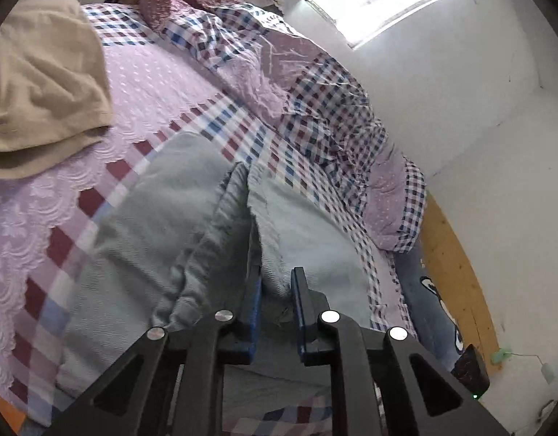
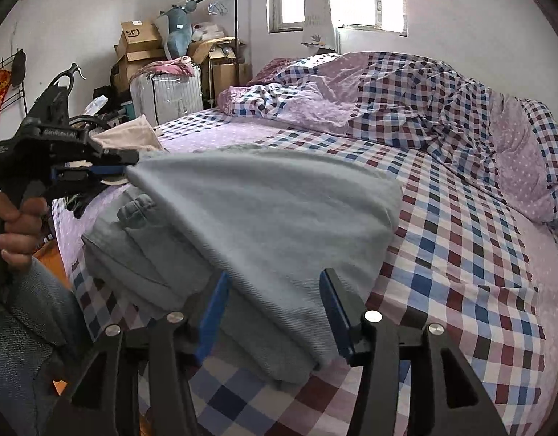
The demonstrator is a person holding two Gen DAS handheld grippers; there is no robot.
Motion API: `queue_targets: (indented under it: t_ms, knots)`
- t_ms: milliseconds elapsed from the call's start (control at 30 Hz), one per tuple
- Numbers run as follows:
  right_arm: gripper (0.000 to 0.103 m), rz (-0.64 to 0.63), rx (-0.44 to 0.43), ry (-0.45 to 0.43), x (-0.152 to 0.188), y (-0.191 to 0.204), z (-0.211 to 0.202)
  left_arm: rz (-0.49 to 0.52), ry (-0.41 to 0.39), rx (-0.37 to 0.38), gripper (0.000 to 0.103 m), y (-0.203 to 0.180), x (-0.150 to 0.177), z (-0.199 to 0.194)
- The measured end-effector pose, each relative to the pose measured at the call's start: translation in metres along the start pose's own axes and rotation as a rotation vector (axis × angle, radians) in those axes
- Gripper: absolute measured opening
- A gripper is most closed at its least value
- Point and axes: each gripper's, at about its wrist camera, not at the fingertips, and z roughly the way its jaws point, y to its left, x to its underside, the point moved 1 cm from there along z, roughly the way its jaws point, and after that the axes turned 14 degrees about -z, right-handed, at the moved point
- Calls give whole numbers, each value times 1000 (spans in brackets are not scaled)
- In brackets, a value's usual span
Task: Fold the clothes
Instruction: 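Press the folded pants flat with both open tools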
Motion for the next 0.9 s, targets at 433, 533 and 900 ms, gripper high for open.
queue_targets:
  t_ms: [433,533,900]
  knots:
    - [74,178,5,-61,-27,-46,4,97,12,-218,27,-9,5,20]
    - [77,255,37,-99,-41,-66,3,137,-82,-175,64,-23,-3,8]
    - [80,444,126,-133,-96,-123,56,275,-200,-34,86,-102,-59,51]
